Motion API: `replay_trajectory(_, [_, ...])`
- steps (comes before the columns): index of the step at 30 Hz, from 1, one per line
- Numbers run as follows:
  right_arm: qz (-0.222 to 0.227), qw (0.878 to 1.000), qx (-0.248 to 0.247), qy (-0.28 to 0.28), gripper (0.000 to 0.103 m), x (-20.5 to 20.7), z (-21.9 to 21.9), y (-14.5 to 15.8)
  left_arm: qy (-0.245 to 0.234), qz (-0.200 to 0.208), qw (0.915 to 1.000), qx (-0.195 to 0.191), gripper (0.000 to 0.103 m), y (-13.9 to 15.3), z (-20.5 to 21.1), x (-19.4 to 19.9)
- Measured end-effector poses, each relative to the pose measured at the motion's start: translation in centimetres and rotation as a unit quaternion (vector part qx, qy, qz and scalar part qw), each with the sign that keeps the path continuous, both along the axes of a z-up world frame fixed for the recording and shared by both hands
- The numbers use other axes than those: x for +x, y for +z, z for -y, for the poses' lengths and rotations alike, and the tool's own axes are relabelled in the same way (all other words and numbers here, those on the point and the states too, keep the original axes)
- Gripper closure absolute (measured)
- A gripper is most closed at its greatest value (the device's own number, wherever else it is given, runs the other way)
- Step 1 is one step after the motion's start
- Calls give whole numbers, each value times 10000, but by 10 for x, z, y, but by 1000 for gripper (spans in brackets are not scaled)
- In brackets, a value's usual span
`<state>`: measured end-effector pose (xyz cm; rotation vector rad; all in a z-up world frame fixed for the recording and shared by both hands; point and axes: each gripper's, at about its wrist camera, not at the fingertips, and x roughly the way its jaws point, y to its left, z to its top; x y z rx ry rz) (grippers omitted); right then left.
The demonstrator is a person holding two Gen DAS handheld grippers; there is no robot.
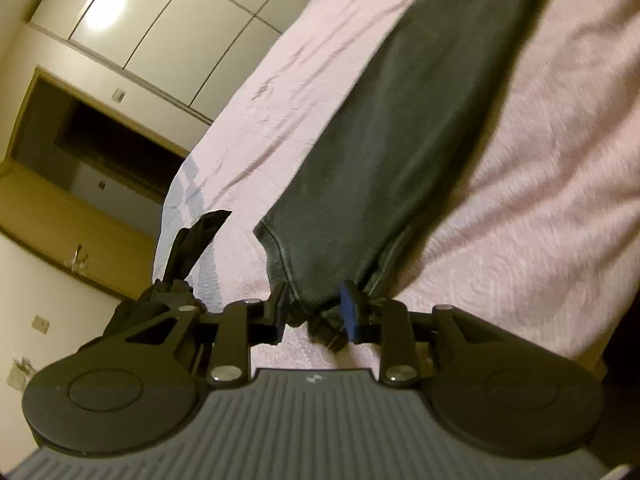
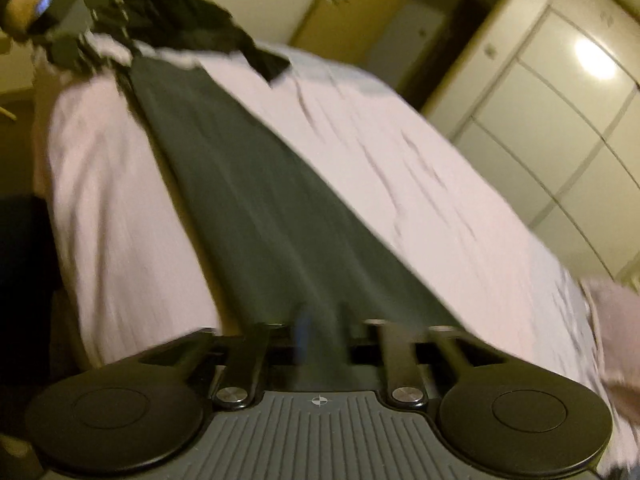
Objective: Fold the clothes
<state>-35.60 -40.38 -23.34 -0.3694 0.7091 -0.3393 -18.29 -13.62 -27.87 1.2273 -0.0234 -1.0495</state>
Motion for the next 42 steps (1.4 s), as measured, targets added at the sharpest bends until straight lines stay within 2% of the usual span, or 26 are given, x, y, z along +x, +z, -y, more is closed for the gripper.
replay_trajectory(1, [53,9998,54,176,39,15,-8,2,-6,3,10000,39,77,-1,0,0])
replay_trajectory(6, [264,9931,262,1114,39,92,-52,8,235,51,9996,-141,78,6,-29,9])
replay_trajectory(9, [230,9855,180,1671,39,143,-81,2,399,82,9988,-275,78,11,-48,16])
replay_trajectory(12, [49,9782,21,2077,39,195,-105,-16,674,-69,9962,-541,78,16,-66,26])
replay_trajectory(14, [-89,9729,-178,2303,39,230,-119,-32,705,-123,9954,-636,78,16,-72,27])
replay_trajectory(18, [-327,9590,-1129,2578,39,283,-144,-64,661,-182,9947,-765,78,12,-79,27])
replay_trajectory(20, [-283,9556,-1409,2574,39,301,-148,-73,638,-212,9943,-829,78,10,-83,27])
replay_trajectory(21, [-209,9579,-1398,2498,39,309,-147,-74,627,-226,9941,-861,78,9,-85,27])
replay_trajectory(22, [-127,9608,-1364,2411,42,317,-146,-75,616,-241,9938,-893,78,9,-86,27])
replay_trajectory(24, [-125,9664,-1166,2289,55,331,-138,-74,593,-271,9933,-957,78,7,-90,27])
replay_trajectory(25, [-140,9684,-1059,2252,74,336,-135,-74,582,-286,9930,-989,78,6,-92,27])
replay_trajectory(26, [-158,9703,-951,2220,86,342,-132,-75,571,-301,9927,-1020,78,5,-94,26])
replay_trajectory(28, [-97,9755,-630,2107,91,349,-127,-72,543,-329,9924,-1051,78,5,-92,25])
replay_trajectory(32, [564,9807,120,1867,94,338,-112,-38,424,-372,9923,-1102,78,11,-84,16])
replay_trajectory(35, [1484,9727,965,1504,95,311,-80,13,165,-272,9922,-1204,77,22,-69,0])
replay_trajectory(37, [2377,9558,1350,1081,96,269,-44,53,-65,-245,9908,-1326,77,32,-59,-15])
replay_trajectory(39, [3220,9328,1522,545,96,207,-9,80,-307,-247,9891,-1421,77,40,-46,-30])
replay_trajectory(42, [4201,8900,1676,-584,96,99,41,88,-732,-275,9856,-1498,77,49,-23,-56])
